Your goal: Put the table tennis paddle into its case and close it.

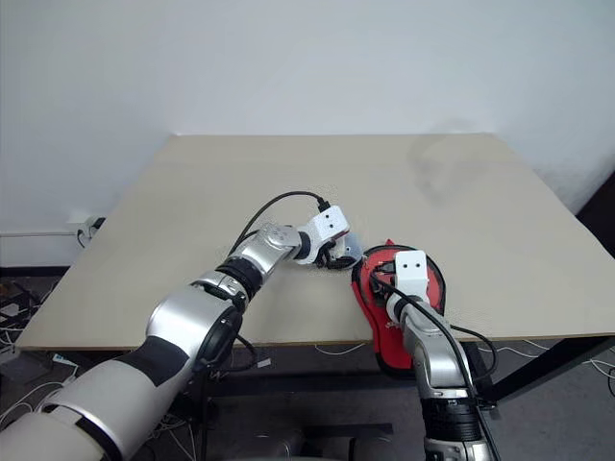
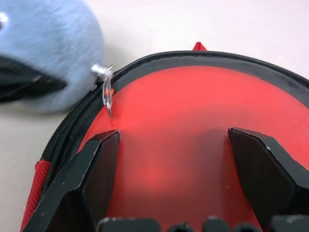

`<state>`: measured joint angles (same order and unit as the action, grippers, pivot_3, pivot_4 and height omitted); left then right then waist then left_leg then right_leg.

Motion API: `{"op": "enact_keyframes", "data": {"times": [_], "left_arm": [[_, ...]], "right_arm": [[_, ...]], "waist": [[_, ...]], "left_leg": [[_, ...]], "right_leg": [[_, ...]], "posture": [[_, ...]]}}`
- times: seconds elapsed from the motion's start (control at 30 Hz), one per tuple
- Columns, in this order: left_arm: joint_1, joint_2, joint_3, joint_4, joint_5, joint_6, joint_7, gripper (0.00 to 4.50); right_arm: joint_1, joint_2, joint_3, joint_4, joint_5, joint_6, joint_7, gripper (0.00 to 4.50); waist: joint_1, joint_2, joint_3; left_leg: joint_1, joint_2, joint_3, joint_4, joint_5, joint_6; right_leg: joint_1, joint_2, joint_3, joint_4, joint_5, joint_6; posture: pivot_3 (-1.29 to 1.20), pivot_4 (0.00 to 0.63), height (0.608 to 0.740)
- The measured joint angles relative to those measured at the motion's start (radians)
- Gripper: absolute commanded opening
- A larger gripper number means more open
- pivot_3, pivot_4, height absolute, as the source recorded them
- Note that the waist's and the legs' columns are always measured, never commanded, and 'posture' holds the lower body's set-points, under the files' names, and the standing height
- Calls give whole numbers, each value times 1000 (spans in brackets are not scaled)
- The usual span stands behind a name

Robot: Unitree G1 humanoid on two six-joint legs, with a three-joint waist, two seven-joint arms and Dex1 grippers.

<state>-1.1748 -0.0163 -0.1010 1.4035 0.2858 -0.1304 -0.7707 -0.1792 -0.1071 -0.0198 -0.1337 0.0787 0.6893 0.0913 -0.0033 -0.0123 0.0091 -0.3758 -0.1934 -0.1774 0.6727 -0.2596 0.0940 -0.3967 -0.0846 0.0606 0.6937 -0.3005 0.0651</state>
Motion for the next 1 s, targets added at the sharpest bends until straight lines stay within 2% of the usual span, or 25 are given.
{"op": "enact_keyframes", "data": {"times": [0.1, 0.2, 0.23, 0.27, 0.7, 0.87, 1.0], "left_arm": [[0, 11, 32, -11, -39, 5, -19, 3497], [0, 24, 82, -11, -88, 33, -10, 4106], [0, 26, 97, -12, -105, 34, -10, 4447], [0, 27, 109, -17, -113, 36, -12, 4481], [0, 60, 144, -37, -191, 146, -263, 4481], [3, 114, 142, -83, -223, 158, -439, 4481], [61, 146, 123, -164, -233, 168, -571, 4481]], "right_arm": [[-11, -5, 1, 19, 0, -6, 8, 3880], [-23, -6, 5, 37, 0, -19, 18, 3880], [-29, -6, 5, 43, -1, -20, 19, 3880], [-36, -6, 5, 52, -1, -22, 20, 3880], [-74, -3, -6, 107, 9, -48, 32, 3880], [-84, 22, -107, 108, 89, -52, 29, 3880], [-140, -2, -222, 65, 160, -33, 15, 3880]], "waist": [[0, 0, 0], [-8, -1, 0], [-11, -1, 0], [-13, -1, 0], [-22, 0, 0], [-22, 1, 0], [-22, 4, 0]], "left_leg": [[0, 0, 0, 1, 0, 0], [0, 0, -1, 1, 0, 0], [0, 0, -1, 2, 0, 0], [0, 0, -1, 2, 0, 0], [0, 0, -3, 1, 0, 0], [-2, -2, -3, 1, 0, 0], [-3, -3, -4, 1, 0, 0]], "right_leg": [[0, 0, 0, 0, 0, 0], [1, 0, -1, 0, 0, 0], [1, 0, -1, 0, 0, 0], [1, 0, -1, 0, 0, 0], [1, 0, -3, 0, 0, 0], [-1, 0, -3, 0, 0, 0], [-1, -1, -3, 0, 0, 0]], "posture": [[0, 0, 716], [0, 0, 716], [0, 0, 716], [0, 0, 716], [0, 0, 716], [0, 0, 716], [0, 0, 716]]}}
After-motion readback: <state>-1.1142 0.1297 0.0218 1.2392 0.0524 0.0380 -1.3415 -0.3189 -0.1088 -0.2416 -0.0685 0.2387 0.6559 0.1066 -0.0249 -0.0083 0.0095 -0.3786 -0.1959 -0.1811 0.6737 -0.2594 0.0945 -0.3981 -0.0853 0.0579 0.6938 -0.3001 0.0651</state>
